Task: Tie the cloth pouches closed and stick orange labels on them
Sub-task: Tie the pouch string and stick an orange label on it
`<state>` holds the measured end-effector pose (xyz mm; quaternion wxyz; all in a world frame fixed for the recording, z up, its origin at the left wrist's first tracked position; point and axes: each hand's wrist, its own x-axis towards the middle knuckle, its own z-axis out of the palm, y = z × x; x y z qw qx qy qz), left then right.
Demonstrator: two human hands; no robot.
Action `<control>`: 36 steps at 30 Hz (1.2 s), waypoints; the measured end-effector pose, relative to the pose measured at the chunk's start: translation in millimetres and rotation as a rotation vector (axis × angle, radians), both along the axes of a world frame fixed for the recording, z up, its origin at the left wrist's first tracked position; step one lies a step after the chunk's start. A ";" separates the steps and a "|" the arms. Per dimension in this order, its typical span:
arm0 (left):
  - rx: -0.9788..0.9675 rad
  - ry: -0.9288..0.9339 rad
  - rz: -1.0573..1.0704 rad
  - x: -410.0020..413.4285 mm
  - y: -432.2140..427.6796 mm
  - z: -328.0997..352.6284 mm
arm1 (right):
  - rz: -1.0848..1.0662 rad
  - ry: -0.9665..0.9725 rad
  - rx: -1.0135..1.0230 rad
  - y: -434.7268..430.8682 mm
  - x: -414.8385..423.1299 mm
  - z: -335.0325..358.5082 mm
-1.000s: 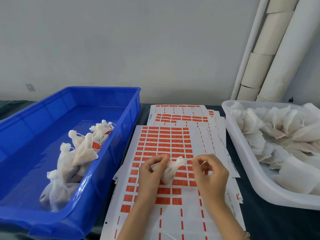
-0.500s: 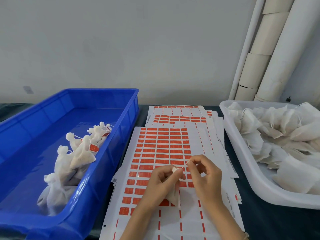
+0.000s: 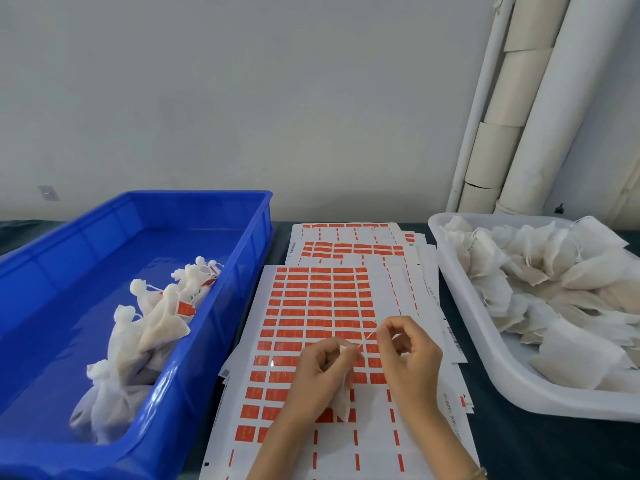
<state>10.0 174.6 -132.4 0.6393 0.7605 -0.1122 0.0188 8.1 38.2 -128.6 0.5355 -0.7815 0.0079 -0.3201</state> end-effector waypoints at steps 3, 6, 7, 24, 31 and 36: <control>0.026 0.029 0.029 0.6 1.8 -3.8 | 0.083 0.173 0.037 -5.6 -3.8 7.4; 0.042 0.040 0.038 0.9 1.8 -5.8 | 0.075 0.350 0.066 -24.4 -7.5 10.6; 0.045 0.040 0.035 1.2 1.3 -6.4 | 0.043 0.410 0.051 -32.6 -10.2 10.5; 0.039 0.055 0.064 -0.7 -2.1 -2.9 | 0.080 0.686 0.313 -67.3 -10.1 33.7; 0.012 0.020 0.034 -5.4 0.4 3.4 | 0.546 0.883 0.397 -70.9 -12.6 40.5; 0.065 -0.117 0.006 -4.3 -0.2 0.4 | 0.643 0.938 0.444 -72.8 -12.2 34.1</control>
